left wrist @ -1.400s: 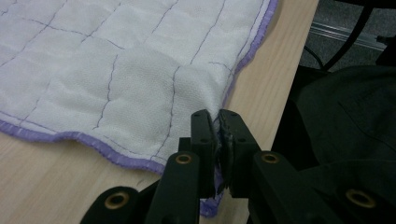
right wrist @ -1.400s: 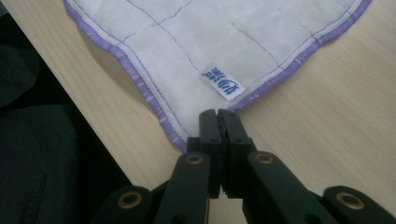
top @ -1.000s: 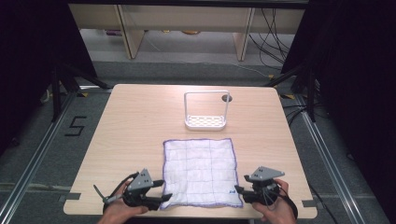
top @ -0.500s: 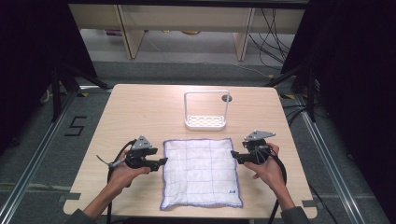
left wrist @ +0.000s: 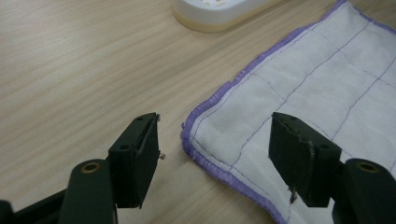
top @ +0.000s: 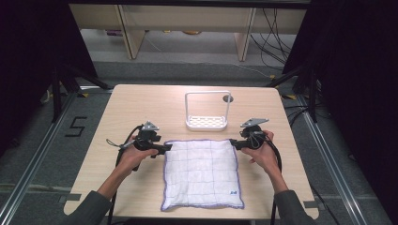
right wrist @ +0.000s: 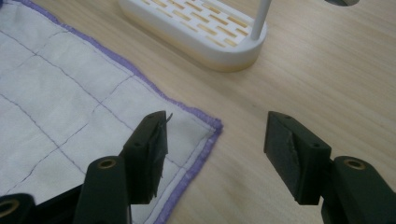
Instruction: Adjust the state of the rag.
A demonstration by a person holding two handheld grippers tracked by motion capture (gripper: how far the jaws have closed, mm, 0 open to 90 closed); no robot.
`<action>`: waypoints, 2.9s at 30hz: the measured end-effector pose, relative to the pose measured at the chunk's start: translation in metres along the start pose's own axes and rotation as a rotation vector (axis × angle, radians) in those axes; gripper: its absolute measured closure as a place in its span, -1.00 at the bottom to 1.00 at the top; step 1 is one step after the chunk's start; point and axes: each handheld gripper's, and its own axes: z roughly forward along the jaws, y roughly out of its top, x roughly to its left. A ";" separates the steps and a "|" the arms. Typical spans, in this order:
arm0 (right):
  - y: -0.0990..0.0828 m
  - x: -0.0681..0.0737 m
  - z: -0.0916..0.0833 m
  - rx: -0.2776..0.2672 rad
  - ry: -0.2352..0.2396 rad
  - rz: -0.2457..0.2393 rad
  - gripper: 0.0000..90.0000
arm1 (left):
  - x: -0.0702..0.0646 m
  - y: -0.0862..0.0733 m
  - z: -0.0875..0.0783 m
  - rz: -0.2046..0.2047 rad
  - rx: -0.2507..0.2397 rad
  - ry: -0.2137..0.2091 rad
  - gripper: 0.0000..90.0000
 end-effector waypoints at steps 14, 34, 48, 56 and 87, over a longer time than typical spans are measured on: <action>0.005 0.006 0.025 0.041 0.026 -0.032 0.14 | 0.008 0.003 0.010 0.011 0.030 -0.003 -0.12; 0.004 0.009 0.044 0.082 0.088 -0.005 0.83 | 0.005 -0.001 0.023 0.119 0.030 -0.004 0.93; 0.015 0.009 0.017 0.013 0.072 -0.021 0.93 | 0.009 0.013 0.007 0.154 -0.041 0.018 0.96; 0.026 0.005 -0.001 -0.038 0.075 -0.034 0.93 | 0.009 0.030 -0.004 0.169 -0.098 0.034 0.97; -0.034 0.069 -0.089 -0.157 0.142 -0.182 0.92 | -0.066 -0.048 -0.091 0.292 -0.195 -0.086 0.96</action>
